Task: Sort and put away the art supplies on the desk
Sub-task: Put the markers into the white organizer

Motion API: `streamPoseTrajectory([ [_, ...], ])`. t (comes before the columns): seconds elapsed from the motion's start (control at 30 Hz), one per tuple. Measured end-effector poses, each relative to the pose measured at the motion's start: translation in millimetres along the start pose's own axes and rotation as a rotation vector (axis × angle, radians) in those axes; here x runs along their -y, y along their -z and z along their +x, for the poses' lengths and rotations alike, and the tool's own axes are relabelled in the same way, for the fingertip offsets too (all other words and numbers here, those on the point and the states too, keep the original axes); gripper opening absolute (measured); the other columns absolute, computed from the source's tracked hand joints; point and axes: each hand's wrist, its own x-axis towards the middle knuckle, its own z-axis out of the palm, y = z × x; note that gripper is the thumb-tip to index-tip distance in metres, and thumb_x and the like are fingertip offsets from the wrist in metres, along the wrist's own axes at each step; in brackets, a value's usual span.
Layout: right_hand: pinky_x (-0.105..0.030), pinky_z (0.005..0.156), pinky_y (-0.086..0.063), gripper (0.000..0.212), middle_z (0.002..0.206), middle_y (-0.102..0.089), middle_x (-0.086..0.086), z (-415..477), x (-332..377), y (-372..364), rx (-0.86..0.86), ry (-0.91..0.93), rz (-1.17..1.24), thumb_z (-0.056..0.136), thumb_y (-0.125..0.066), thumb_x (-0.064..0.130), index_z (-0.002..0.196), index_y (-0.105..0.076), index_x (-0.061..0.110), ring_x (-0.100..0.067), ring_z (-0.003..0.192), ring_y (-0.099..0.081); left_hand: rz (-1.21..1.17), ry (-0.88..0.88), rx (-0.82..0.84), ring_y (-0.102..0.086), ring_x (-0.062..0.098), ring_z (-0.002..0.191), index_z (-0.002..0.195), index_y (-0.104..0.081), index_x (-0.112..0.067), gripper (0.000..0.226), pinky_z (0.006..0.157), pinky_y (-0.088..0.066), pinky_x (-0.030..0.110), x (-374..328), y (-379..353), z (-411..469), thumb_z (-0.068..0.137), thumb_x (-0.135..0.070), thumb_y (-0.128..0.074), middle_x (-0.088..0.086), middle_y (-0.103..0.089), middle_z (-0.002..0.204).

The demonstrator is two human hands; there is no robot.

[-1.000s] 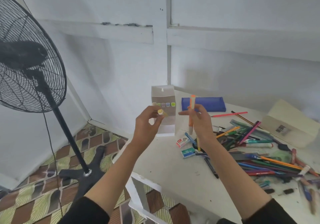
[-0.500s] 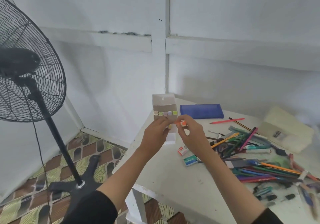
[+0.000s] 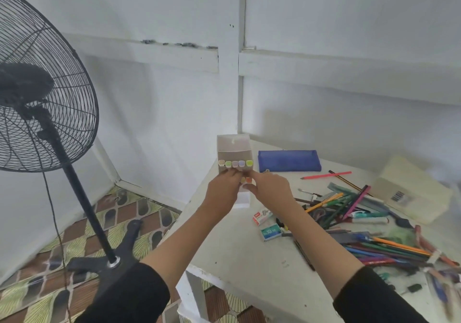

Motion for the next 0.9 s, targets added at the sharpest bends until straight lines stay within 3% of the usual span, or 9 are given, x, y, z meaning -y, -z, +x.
streamPoseTrajectory([
  [0.1, -0.029, 0.080, -0.047, 0.029, 0.113, -0.062, -0.003, 6.5, 2.4, 7.8, 0.109, 0.022, -0.082, 0.100, -0.041, 0.033, 0.125, -0.049, 0.019, -0.023, 0.097, -0.063, 0.150, -0.009, 0.129, -0.059, 0.027, 0.107, 0.131, -0.049, -0.013, 0.039, 0.088, -0.050, 0.035, -1.8, 8.0, 5.6, 0.093, -0.003, -0.051, 0.006, -0.058, 0.127],
  [0.2, -0.035, 0.072, -0.041, 0.028, 0.109, -0.062, -0.013, 8.8, 2.6, 15.8, 0.180, 0.068, -0.087, 0.099, -0.038, 0.013, 0.122, -0.052, 0.011, -0.031, 0.097, -0.060, 0.196, -0.019, 0.194, -0.057, 0.027, 0.109, 0.135, -0.043, -0.014, 0.045, 0.083, -0.049, 0.035, -1.8, 13.9, 10.1, 0.093, 0.002, -0.044, 0.005, -0.053, 0.130],
  [0.5, -0.027, 0.072, -0.044, 0.029, 0.112, -0.060, -0.008, 12.7, 12.1, 14.9, 0.212, 0.003, -0.158, 0.096, -0.043, 0.007, 0.123, -0.049, 0.013, -0.024, 0.097, -0.061, 0.090, 0.238, 0.208, -0.060, 0.031, 0.101, 0.121, -0.058, -0.011, 0.031, 0.082, -0.047, 0.034, -15.9, 11.7, 16.9, 0.094, -0.006, -0.044, 0.011, -0.062, 0.117],
  [0.63, -0.027, 0.065, -0.043, 0.037, 0.104, -0.063, -0.008, 6.9, 5.2, -0.6, 0.132, 0.013, -0.073, 0.097, -0.039, 0.009, 0.134, -0.040, 0.016, -0.022, 0.082, -0.062, -0.027, 0.295, 0.116, -0.059, 0.029, 0.104, 0.119, -0.061, -0.013, 0.028, 0.089, -0.049, 0.034, -15.7, 3.6, 12.0, 0.095, -0.009, -0.048, 0.008, -0.061, 0.121],
  [0.7, -0.026, 0.055, -0.039, 0.051, 0.096, -0.065, -0.008, -0.8, -0.4, -11.6, 0.090, 0.054, -0.057, 0.098, -0.035, 0.010, 0.146, -0.022, 0.020, -0.018, 0.063, -0.053, -0.068, 0.274, 0.023, -0.061, 0.028, 0.101, 0.115, -0.065, -0.014, 0.026, 0.085, -0.049, 0.033, -13.8, -1.3, 7.1, 0.094, -0.007, -0.051, 0.006, -0.065, 0.118],
  [0.8, -0.024, 0.049, -0.035, 0.061, 0.074, -0.057, -0.004, -20.2, -12.1, -25.6, 0.064, 0.086, -0.028, 0.100, -0.034, 0.014, 0.150, 0.000, 0.024, -0.012, 0.050, -0.039, -0.209, 0.203, -0.230, -0.064, 0.030, 0.092, 0.103, -0.071, -0.007, 0.021, 0.078, -0.049, 0.029, -16.9, -7.7, -2.6, 0.090, 0.000, -0.057, 0.010, -0.069, 0.107],
  [0.83, -0.022, 0.045, -0.032, 0.065, 0.064, -0.052, -0.001, -26.2, -19.5, -31.3, 0.019, 0.087, -0.013, 0.099, -0.039, 0.015, 0.150, -0.001, 0.024, -0.010, 0.045, -0.035, -0.232, 0.160, -0.325, -0.064, 0.028, 0.089, 0.100, -0.071, -0.006, 0.020, 0.076, -0.049, 0.026, -18.0, -11.4, -6.1, 0.087, 0.003, -0.060, 0.010, -0.069, 0.104],
  [0.9, -0.015, 0.035, -0.017, 0.067, 0.047, -0.036, 0.007, -39.8, -36.2, -35.0, -0.078, 0.079, 0.059, 0.089, -0.061, 0.015, 0.145, -0.025, 0.022, -0.003, 0.035, -0.017, -0.239, 0.077, -0.497, -0.059, 0.021, 0.093, 0.100, -0.068, -0.007, 0.026, 0.078, -0.047, 0.024, -22.7, -21.4, -13.0, 0.080, 0.009, -0.064, 0.009, -0.065, 0.106],
])
